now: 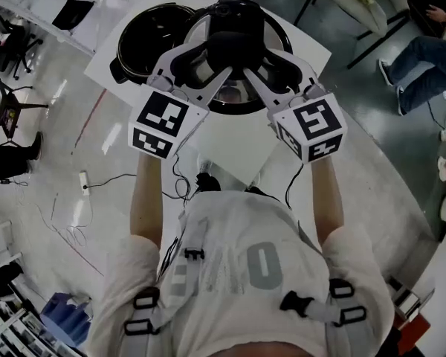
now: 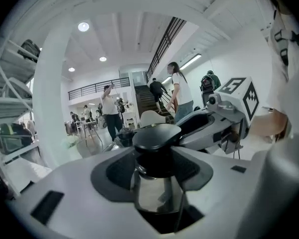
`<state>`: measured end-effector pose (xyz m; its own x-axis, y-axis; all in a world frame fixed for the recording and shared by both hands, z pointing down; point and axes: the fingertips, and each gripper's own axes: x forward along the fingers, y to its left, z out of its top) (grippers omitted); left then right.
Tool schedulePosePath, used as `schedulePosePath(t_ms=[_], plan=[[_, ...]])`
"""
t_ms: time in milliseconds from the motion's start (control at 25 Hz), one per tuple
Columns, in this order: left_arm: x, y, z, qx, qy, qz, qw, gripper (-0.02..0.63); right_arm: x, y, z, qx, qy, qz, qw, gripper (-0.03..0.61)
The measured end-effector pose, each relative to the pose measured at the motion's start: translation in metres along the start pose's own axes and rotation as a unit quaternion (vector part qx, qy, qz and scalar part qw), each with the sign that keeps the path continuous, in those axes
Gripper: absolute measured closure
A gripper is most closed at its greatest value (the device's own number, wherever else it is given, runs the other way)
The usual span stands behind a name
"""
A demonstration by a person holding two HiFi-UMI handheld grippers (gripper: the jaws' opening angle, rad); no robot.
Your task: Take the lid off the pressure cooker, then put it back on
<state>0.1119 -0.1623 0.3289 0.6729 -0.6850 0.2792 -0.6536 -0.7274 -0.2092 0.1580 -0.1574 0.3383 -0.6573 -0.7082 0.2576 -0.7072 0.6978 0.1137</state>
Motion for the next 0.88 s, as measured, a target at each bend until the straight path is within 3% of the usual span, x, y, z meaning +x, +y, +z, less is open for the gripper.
schedulePosePath(t_ms=[200, 400, 640, 880], plan=[[-0.023, 0.055, 0.014, 0.013, -0.01, 0.017, 0.9997, 0.393, 0.041, 0.011, 0.044, -0.012, -0.015, 0.003, 1.0, 0.397], [-0.049, 0.118, 0.003, 0.012, 0.002, 0.032, 0.9994, 0.393, 0.1, 0.035, 0.073, -0.006, -0.015, 0.017, 1.0, 0.397], [-0.062, 0.177, -0.033, -0.012, 0.024, 0.032, 0.9991, 0.393, 0.166, 0.055, 0.075, 0.014, 0.012, 0.031, 0.999, 0.397], [-0.058, 0.202, -0.061, -0.039, 0.037, 0.022, 0.9983, 0.393, 0.199, 0.059, 0.064, 0.028, 0.044, 0.036, 0.998, 0.396]])
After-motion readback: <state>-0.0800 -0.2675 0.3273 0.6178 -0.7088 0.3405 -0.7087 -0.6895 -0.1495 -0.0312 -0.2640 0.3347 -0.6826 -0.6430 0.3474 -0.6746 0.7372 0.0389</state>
